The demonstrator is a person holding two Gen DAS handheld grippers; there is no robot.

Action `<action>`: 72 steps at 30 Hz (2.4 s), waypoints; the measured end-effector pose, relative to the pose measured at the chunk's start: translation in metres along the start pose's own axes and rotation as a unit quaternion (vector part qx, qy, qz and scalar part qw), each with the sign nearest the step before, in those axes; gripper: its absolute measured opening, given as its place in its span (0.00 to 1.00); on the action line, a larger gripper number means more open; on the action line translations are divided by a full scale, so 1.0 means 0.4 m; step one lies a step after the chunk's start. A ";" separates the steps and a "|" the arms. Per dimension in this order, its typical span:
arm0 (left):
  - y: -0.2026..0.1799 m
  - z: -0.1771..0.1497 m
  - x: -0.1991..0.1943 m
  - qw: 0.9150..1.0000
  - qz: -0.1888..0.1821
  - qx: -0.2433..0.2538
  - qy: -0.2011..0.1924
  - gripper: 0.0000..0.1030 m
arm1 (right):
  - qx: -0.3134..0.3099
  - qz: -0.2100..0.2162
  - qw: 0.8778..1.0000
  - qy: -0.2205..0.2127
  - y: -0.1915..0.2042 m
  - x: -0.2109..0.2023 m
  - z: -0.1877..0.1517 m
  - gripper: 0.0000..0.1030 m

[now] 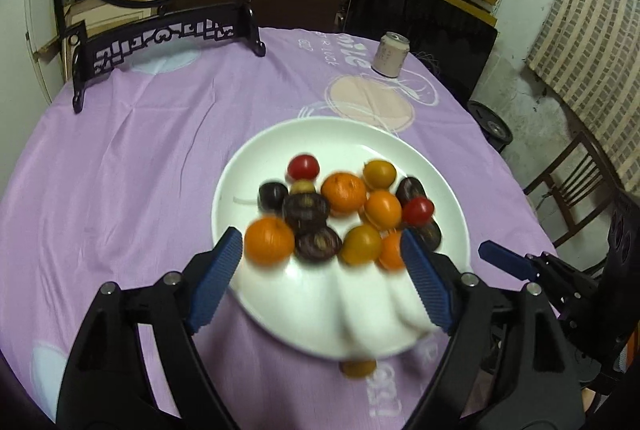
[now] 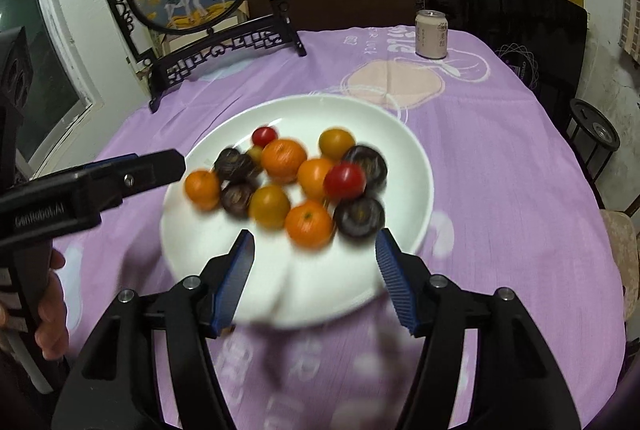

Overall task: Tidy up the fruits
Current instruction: 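Grasp a kumquat with the right tool while the left tool grasps a dark cherry, then place the kumquat on the plate with the right tool while the left tool places the cherry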

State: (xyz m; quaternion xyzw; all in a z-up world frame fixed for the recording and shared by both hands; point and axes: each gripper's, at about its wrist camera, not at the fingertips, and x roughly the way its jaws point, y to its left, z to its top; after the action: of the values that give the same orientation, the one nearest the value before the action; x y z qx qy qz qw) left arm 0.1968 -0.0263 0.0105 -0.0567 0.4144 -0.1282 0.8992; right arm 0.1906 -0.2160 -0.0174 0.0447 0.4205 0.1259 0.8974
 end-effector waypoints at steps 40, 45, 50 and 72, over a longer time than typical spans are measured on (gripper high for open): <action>-0.134 -0.433 -0.109 0.986 -0.092 0.120 0.076 0.90 | 0.020 -0.054 0.998 0.025 -0.037 -0.116 -0.231 0.25; -0.189 -0.459 -0.058 0.979 -0.086 0.140 0.116 0.58 | 0.055 -0.044 0.997 0.013 -0.103 -0.153 -0.258 0.25; -0.192 -0.463 -0.054 0.983 -0.070 0.131 0.105 0.44 | 0.055 -0.024 0.998 0.019 -0.104 -0.145 -0.271 0.25; -0.042 -0.301 -0.094 0.995 -0.061 0.064 0.048 0.28 | 0.005 0.011 1.000 0.029 0.012 -0.086 -0.190 0.25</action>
State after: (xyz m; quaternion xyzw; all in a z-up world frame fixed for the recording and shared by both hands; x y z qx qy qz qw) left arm 0.0788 -0.0315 -0.0370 -0.0183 0.4441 -0.2114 0.8705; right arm 0.1104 -0.2224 -0.0399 0.0503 0.4463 0.1352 0.8832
